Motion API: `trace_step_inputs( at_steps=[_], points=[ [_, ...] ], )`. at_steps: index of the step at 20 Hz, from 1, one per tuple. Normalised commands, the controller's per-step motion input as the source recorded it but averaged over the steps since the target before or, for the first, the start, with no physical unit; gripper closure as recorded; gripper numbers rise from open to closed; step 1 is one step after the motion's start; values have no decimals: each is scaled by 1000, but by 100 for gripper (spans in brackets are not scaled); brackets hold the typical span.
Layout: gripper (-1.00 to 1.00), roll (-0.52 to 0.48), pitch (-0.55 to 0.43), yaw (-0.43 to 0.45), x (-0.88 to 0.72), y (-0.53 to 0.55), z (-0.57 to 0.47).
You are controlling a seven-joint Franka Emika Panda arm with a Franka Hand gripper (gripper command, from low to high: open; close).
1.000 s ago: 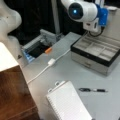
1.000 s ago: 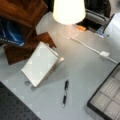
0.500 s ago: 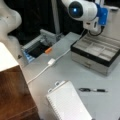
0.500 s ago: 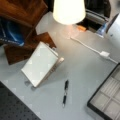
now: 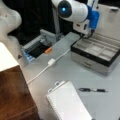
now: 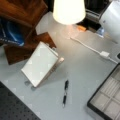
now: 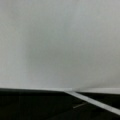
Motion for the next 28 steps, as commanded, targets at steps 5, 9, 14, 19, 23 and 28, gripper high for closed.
trace_step_inputs(
  at_steps=[5, 9, 14, 19, 23, 28],
  points=[
    [-100, -479, 91, 137, 107, -390, 209],
    [-100, -529, 76, 144, 156, -437, 226],
    [-100, -520, 52, 154, 175, -502, 192],
    [-100, -448, 23, 42, 209, -447, 124],
    [-100, -473, 45, -5, 222, -392, 82],
    [-100, -560, 58, 95, 196, -361, 125]
  ],
)
